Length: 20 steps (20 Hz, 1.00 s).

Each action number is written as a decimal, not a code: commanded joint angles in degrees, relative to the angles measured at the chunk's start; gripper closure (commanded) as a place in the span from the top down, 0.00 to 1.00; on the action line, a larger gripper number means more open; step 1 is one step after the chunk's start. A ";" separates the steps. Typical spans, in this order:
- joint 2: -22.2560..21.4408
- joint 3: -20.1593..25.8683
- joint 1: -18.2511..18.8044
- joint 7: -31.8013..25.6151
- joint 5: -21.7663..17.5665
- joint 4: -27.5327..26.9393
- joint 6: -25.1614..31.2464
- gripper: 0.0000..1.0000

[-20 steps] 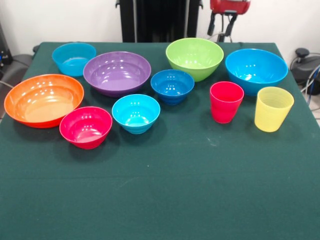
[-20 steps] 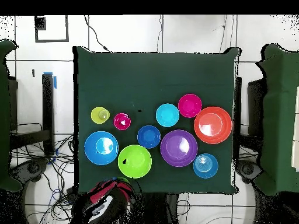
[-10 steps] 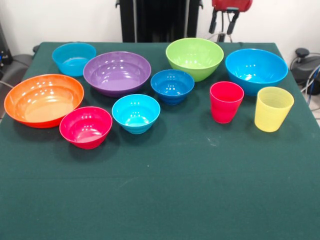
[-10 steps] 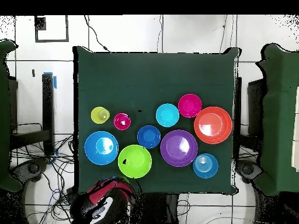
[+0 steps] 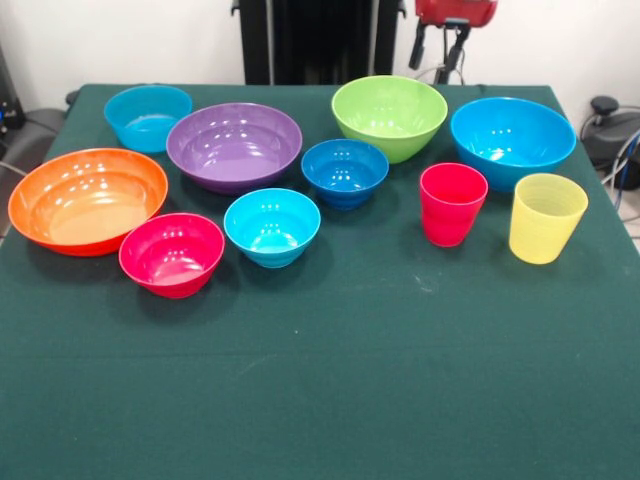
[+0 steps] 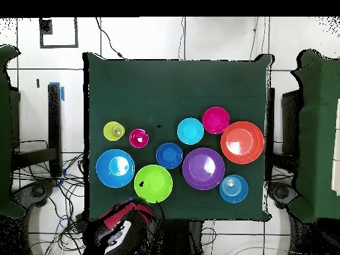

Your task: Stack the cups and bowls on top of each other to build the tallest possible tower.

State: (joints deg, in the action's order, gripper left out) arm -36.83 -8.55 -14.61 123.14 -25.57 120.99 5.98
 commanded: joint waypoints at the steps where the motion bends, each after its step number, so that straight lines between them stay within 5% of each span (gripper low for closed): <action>1: 4.92 4.41 0.37 -1.61 -3.93 -6.34 3.17 1.00; 15: 15.02 -1.68 -4.85 3.54 -6.16 -10.84 -6.92 1.00; 20: 15.43 -1.92 -4.73 3.14 -5.97 -10.88 -7.46 1.00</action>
State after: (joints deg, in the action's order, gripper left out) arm -25.83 -13.11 -19.02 123.14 -29.20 116.45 2.66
